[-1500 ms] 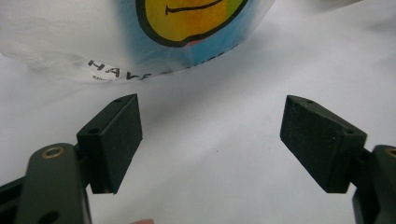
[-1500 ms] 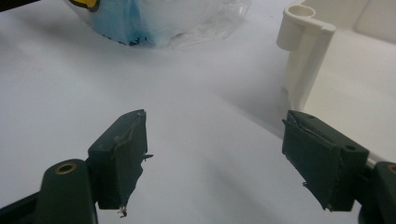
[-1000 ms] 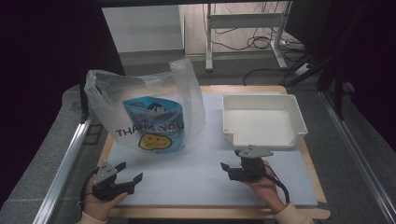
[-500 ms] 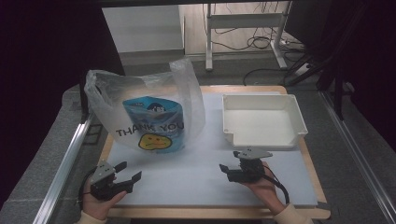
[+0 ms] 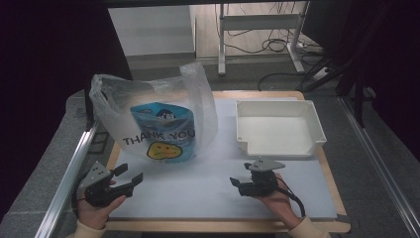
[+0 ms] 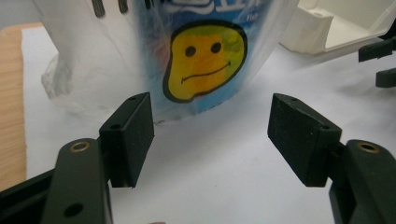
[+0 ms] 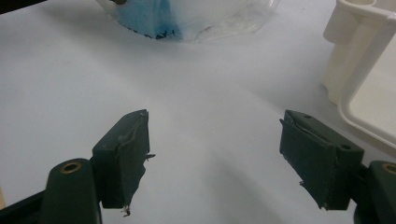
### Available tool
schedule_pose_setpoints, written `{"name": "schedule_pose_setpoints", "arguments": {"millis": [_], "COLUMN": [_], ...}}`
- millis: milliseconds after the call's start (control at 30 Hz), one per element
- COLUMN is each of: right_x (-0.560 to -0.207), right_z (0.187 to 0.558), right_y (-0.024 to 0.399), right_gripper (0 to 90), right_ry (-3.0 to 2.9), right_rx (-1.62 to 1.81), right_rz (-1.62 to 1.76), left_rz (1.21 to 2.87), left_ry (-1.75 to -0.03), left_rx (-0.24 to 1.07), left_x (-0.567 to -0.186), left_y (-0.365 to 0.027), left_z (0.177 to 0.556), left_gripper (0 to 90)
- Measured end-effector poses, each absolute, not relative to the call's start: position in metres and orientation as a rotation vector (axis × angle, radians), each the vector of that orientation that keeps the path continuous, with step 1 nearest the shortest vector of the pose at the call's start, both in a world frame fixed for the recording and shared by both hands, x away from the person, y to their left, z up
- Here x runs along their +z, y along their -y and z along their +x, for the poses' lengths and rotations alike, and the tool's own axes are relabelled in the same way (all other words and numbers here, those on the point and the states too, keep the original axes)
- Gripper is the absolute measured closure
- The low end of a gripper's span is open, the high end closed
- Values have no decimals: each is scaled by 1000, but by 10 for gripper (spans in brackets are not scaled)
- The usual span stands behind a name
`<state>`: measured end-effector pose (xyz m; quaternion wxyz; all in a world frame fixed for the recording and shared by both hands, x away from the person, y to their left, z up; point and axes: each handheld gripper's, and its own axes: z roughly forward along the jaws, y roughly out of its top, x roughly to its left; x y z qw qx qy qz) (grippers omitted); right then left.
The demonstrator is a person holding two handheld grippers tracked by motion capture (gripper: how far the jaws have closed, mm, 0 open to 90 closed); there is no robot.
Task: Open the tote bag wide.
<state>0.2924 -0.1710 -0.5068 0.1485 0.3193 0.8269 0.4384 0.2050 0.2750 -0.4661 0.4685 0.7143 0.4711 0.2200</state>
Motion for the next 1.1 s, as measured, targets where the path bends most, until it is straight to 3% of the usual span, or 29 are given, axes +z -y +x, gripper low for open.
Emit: {"name": "schedule_pose_setpoints", "arguments": {"millis": [1100], "right_x": [-506], "right_z": [292], "right_y": [173], "right_gripper": [241], "right_ry": [-2362], "right_rx": [1211], "right_rz": [935], "left_rz": [1735], "left_ry": [-1143], "left_rx": [537], "left_x": [-428], "left_y": [-283], "left_z": [203], "left_gripper": [319]}}
